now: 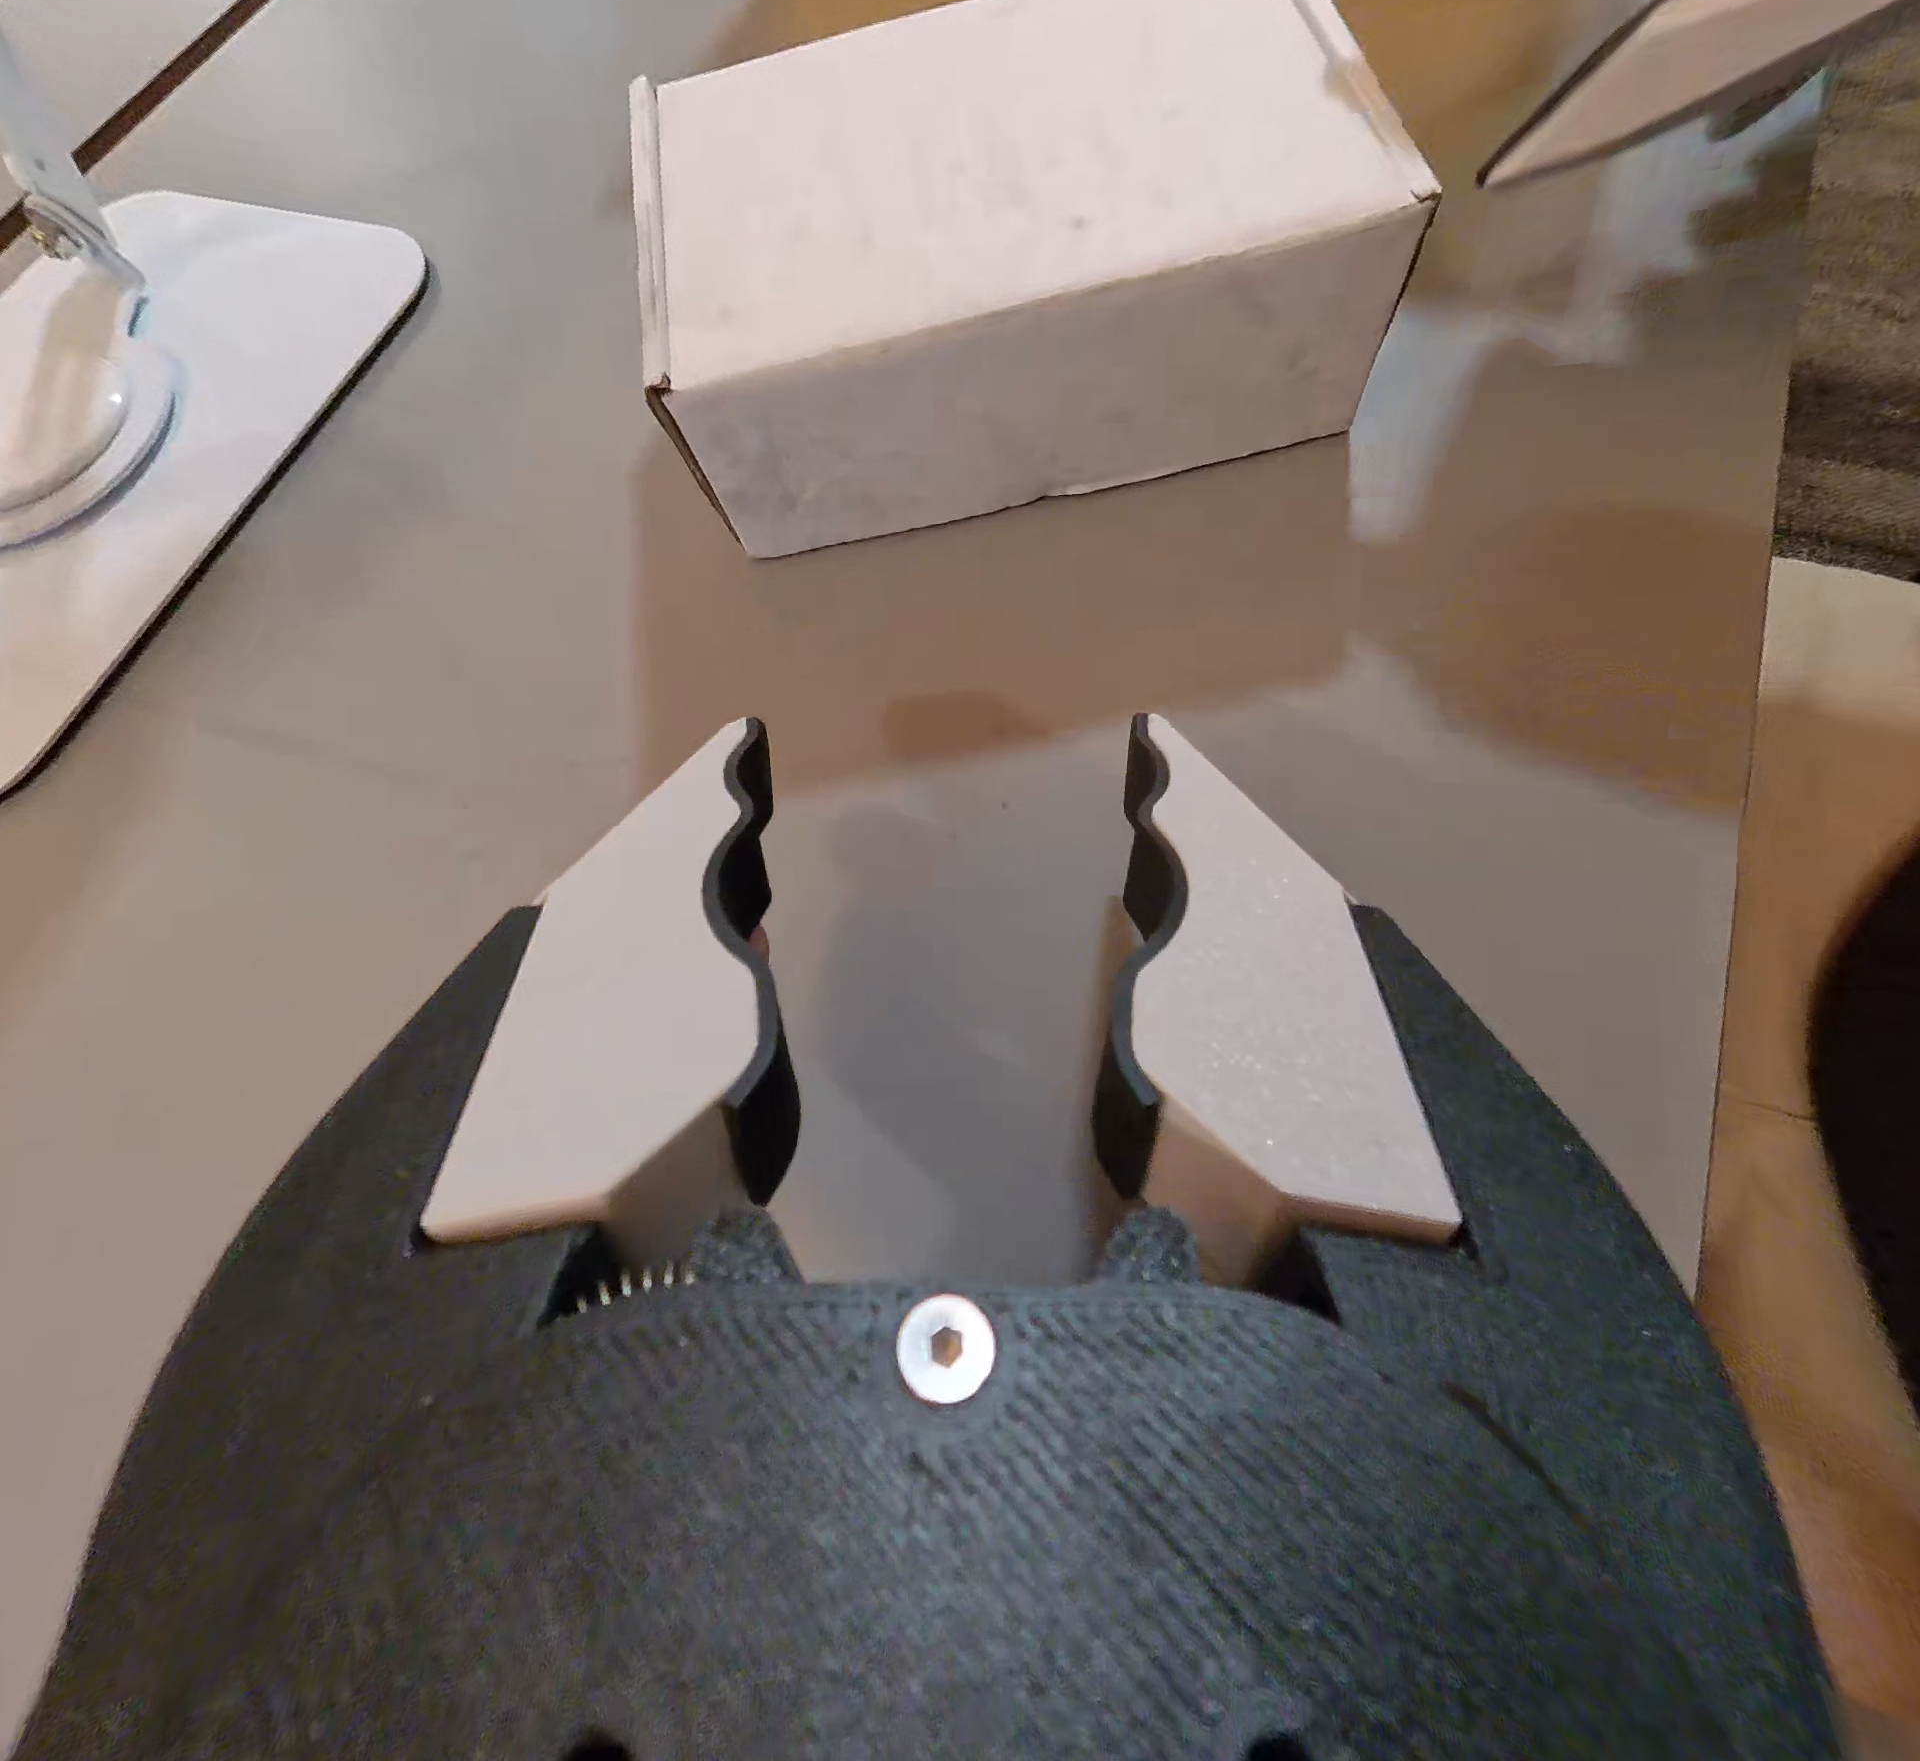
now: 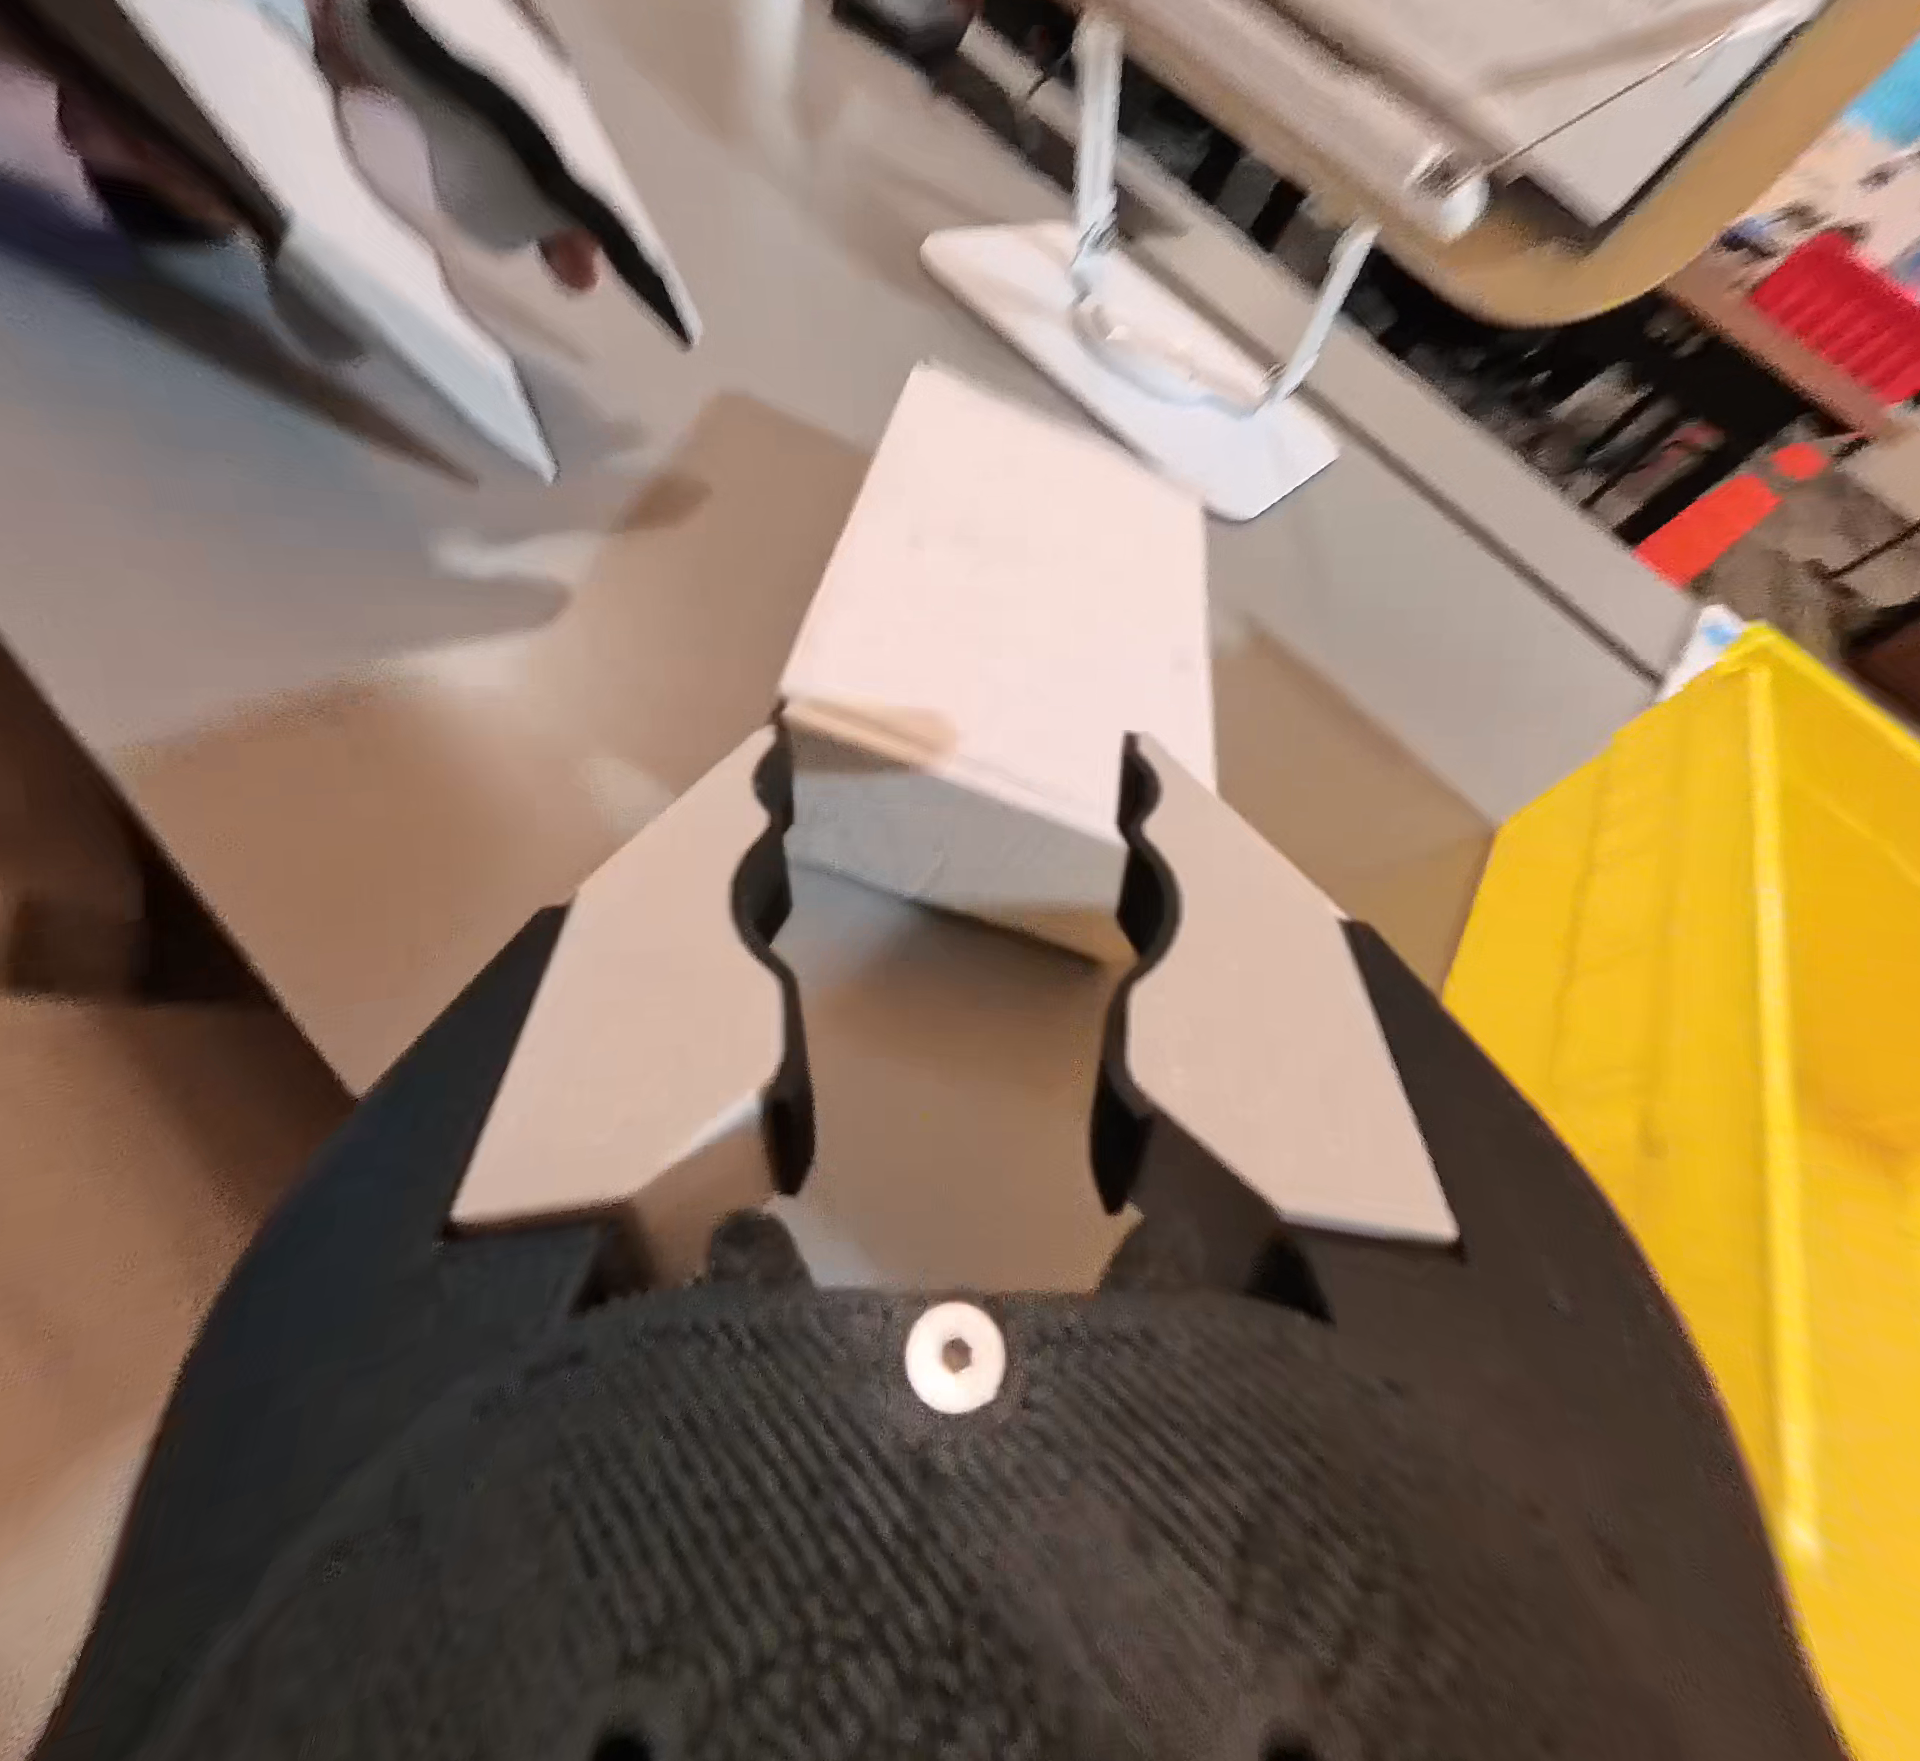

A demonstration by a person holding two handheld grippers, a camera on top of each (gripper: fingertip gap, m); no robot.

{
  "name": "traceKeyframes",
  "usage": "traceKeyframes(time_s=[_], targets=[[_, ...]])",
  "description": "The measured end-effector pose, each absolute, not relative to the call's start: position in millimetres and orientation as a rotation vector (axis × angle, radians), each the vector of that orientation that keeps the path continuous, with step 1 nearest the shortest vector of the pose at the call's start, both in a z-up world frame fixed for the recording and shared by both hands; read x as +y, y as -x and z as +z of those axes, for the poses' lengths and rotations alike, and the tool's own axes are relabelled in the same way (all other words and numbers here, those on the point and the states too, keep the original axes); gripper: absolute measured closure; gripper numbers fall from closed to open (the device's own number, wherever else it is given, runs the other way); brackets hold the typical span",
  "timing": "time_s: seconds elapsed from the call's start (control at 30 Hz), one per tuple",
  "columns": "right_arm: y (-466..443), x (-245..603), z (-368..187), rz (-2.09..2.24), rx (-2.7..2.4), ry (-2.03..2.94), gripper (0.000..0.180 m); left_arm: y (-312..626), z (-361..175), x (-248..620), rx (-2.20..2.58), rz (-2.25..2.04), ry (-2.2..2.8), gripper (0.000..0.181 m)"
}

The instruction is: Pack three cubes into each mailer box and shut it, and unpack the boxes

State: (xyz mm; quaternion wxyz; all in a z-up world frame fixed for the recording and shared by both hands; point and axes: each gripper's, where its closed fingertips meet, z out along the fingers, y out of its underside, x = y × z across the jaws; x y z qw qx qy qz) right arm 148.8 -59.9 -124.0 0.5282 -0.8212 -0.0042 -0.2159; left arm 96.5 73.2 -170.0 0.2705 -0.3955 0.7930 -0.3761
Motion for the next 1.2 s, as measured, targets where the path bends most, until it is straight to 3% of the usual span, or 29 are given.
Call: traceKeyframes(time_s=[0.1, 0.13, 0.27, 0.33, 0.57, 0.63, 0.87, 0.93, 1.2], targets=[[-151, -46, -105, -0.507, 0.1, 1.881, 0.08, -97, -171, 72, 2.14, -1.006, 1.072, 0.113], [-153, -40, -109, -0.478, 0.148, 1.912, 0.062, -98, -172, 72, 2.144, -1.005, 1.076, 0.113], [-178, -23, -135, -0.433, 0.325, 2.062, 0.027, -98, -172, 68, 2.148, -1.005, 1.072, 0.112], [-189, -17, -143, -0.383, 0.405, 2.132, 0.022, -97, -173, 67, 2.151, -0.998, 1.062, 0.112], [-182, -7, -182, -0.152, 0.415, 2.378, 0.032, -91, -171, 66, 2.152, -1.011, 1.047, 0.107], [-167, -5, -175, -0.015, 0.356, 2.357, 0.043, -89, -170, 68, 2.148, -1.024, 1.051, 0.096], [-90, -22, -174, 0.245, -0.29, 2.332, 0.044, -77, -153, 70, 2.14, -1.141, 0.972, 0.063], [-68, -24, -171, 0.32, -0.402, 2.282, 0.044, -68, -153, 60, 2.204, -1.148, 0.888, 0.045], [-52, -27, -169, 0.391, -0.482, 2.251, 0.046, -51, -190, 30, 2.419, -0.924, 0.728, 0.032]])
